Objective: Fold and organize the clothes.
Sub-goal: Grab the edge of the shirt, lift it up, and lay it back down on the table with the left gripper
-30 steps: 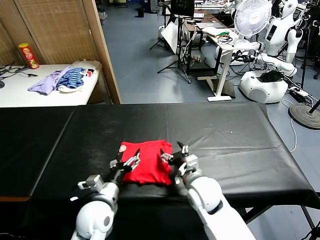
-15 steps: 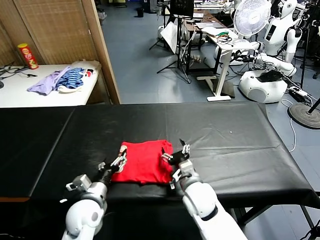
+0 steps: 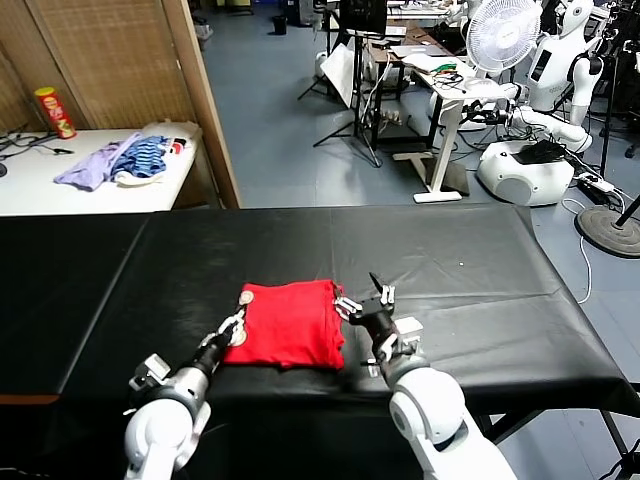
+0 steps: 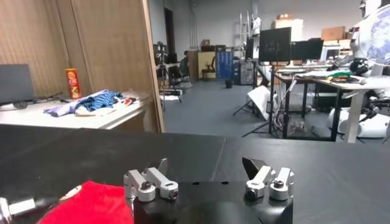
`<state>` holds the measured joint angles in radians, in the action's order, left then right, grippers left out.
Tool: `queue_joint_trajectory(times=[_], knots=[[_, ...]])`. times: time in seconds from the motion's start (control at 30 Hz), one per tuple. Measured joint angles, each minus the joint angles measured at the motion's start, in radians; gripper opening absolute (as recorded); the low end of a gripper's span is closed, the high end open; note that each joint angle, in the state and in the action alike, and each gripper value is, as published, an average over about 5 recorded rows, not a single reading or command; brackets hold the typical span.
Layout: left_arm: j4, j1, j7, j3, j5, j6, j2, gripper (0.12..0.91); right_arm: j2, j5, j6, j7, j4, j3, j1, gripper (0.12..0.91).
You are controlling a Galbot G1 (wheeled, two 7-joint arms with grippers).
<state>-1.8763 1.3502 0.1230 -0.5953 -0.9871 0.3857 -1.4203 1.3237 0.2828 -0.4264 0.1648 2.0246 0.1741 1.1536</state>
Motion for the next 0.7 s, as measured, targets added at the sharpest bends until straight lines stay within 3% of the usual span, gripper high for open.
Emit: queue_joint_trajectory(times=[0.17,0.27,0.37,0.53,0.7], knots=[[-0.001,0.001,-0.003,0.004,0.0,0.004,0.0,0.209,-0.002,0.0,-0.007,0.002,0.005,0.015,0.007,0.798],[-0.011,0.003,-0.007,0.007,0.015,0.004,0.0,0.141,0.001,-0.021,-0.032,0.025,0.007,0.025,0.015,0.798],[-0.022,0.007,-0.008,0.017,0.078,-0.015,0.001,0.146,0.008,-0.068,-0.077,0.064,0.007,0.036,0.023,0.798],[-0.037,0.02,0.005,0.033,0.373,-0.066,0.01,0.141,0.013,-0.152,-0.128,0.084,0.009,0.058,0.045,0.798],[-0.049,0.02,0.021,0.02,0.697,-0.067,0.049,0.141,0.016,-0.17,-0.14,0.082,0.022,0.079,0.062,0.798]])
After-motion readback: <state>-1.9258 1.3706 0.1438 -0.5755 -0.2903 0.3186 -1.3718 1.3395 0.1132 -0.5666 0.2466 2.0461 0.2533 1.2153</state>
